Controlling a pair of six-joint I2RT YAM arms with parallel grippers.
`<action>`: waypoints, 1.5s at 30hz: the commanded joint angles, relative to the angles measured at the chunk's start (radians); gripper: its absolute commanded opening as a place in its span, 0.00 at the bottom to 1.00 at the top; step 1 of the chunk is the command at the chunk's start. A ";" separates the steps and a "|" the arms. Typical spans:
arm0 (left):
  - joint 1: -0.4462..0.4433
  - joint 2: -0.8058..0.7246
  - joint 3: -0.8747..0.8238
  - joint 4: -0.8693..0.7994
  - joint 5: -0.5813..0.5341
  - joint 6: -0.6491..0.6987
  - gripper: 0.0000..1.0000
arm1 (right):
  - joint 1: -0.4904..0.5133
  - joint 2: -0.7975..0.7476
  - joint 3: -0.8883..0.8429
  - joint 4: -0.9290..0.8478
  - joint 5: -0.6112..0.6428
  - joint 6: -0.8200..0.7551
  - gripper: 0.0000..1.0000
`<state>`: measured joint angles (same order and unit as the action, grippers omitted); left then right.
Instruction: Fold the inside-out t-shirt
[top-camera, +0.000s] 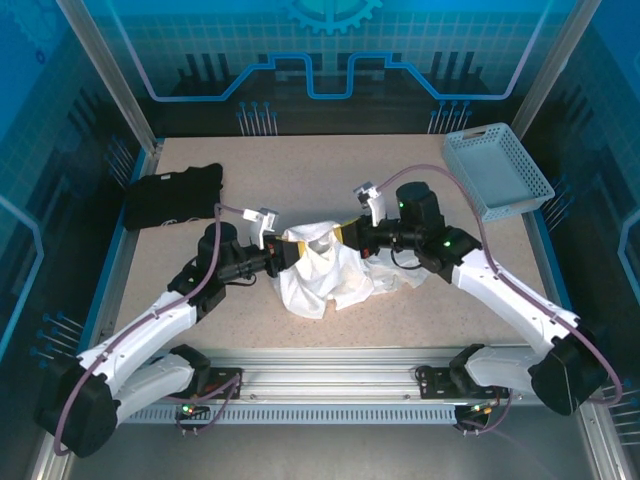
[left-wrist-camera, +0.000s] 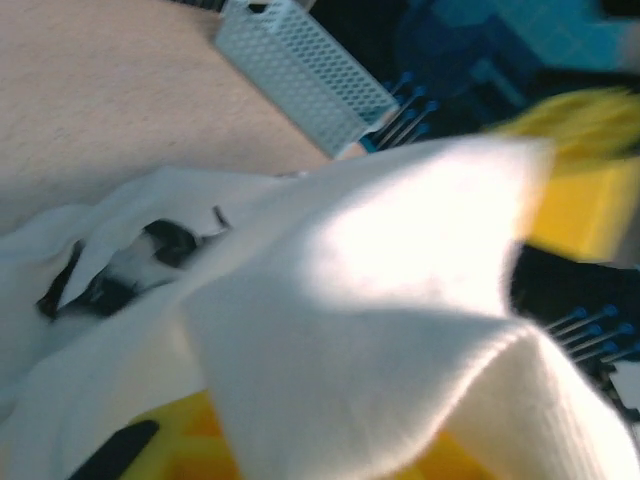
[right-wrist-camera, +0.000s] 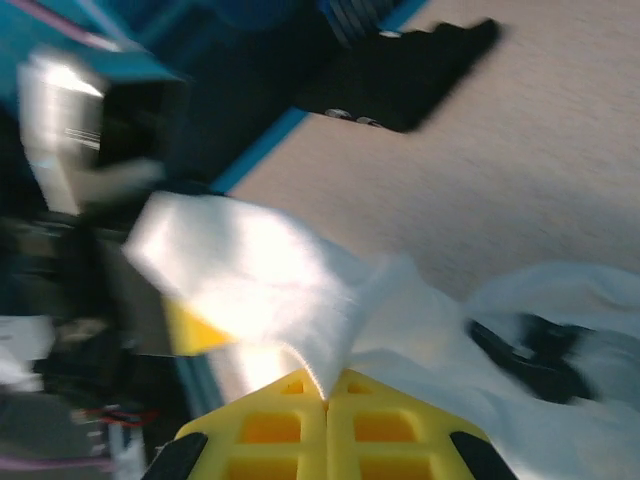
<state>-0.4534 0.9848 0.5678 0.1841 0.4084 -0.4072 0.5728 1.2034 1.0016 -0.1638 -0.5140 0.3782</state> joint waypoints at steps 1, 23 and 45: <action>0.007 0.005 0.014 -0.124 -0.095 0.056 0.31 | 0.001 0.021 0.022 0.022 -0.219 0.133 0.00; -0.114 0.028 0.195 -0.416 -0.425 0.166 0.69 | 0.018 0.165 0.136 -0.136 -0.257 0.097 0.00; -0.075 -0.047 0.280 -0.549 -0.177 0.122 0.00 | -0.003 0.042 0.205 -0.469 0.081 -0.148 0.00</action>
<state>-0.5510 1.0027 0.8223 -0.2874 0.0723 -0.2489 0.5812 1.3048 1.1732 -0.5484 -0.5205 0.2890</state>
